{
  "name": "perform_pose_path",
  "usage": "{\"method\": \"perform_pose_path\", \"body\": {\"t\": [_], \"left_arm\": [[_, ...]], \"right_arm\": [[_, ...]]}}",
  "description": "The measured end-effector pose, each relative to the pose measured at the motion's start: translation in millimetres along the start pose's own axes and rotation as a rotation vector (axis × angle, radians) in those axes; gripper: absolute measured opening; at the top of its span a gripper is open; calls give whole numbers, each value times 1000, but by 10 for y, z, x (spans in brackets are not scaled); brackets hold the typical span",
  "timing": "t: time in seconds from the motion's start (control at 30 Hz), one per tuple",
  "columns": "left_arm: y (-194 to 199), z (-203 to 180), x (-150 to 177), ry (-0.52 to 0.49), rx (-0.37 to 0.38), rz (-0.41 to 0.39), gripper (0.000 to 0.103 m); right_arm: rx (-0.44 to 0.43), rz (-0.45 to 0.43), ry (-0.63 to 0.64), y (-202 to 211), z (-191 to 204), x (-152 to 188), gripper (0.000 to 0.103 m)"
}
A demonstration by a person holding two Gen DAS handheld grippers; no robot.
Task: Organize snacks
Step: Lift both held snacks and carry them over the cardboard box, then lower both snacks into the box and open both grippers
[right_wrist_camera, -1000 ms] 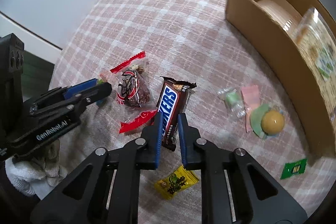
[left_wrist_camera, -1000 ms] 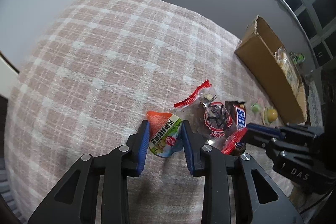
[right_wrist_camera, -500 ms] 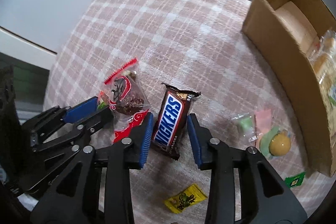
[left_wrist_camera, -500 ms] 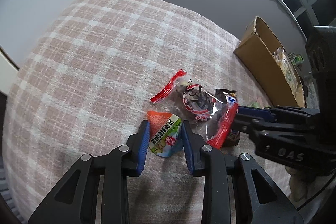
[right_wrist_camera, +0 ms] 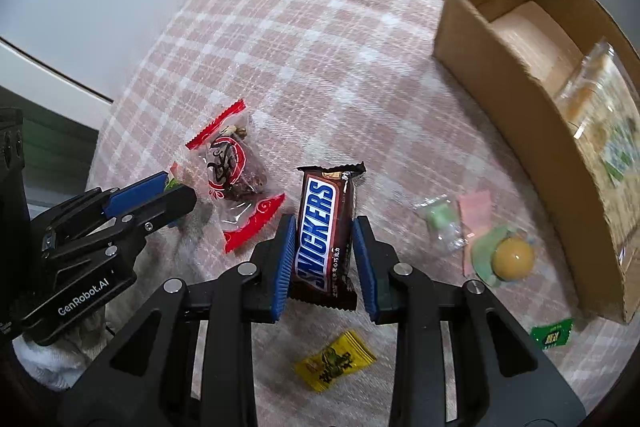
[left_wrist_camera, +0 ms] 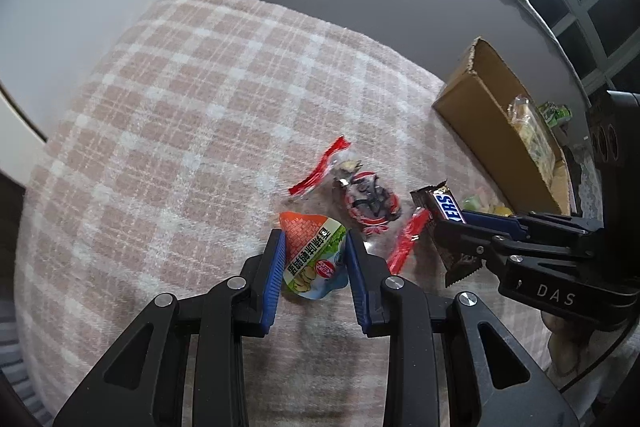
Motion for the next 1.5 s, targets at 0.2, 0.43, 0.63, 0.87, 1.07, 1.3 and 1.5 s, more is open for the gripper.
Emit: {"method": "perform_pose_path", "body": {"t": [0.2, 0.43, 0.63, 0.87, 1.07, 1.3, 1.5], "left_arm": [[63, -146, -58, -35, 1, -12, 29], [140, -355, -193, -87, 10, -34, 29], [260, -649, -400, -168, 29, -71, 29], [272, -1003, -693, -245, 57, -103, 29], [178, -1296, -896, -306, 80, -104, 29], [-77, -1609, -1158, -375, 91, -68, 29], [-276, -1818, -1383, -418, 83, -40, 29]], "right_arm": [[-24, -28, -22, 181, -97, 0, 30], [-46, -98, -35, 565, -198, 5, 30], [-46, -174, -68, 968, -434, -37, 30], [-4, -248, -135, 1342, -897, -51, 30], [47, -292, -199, 1525, -1341, -67, 30], [100, -309, -271, 1571, -1848, -155, 30], [128, -317, -316, 1562, -2175, -235, 30]]}}
Point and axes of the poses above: each gripper's, at about its wrist camera, not at the fingertips, and y roughly against the way its jaws point, z to its left, x to its underside, the point moved 3 cm from there along -y, roughly the way its jaws point, and after that the axes turned 5 degrees about -y, right-handed, at the moved point
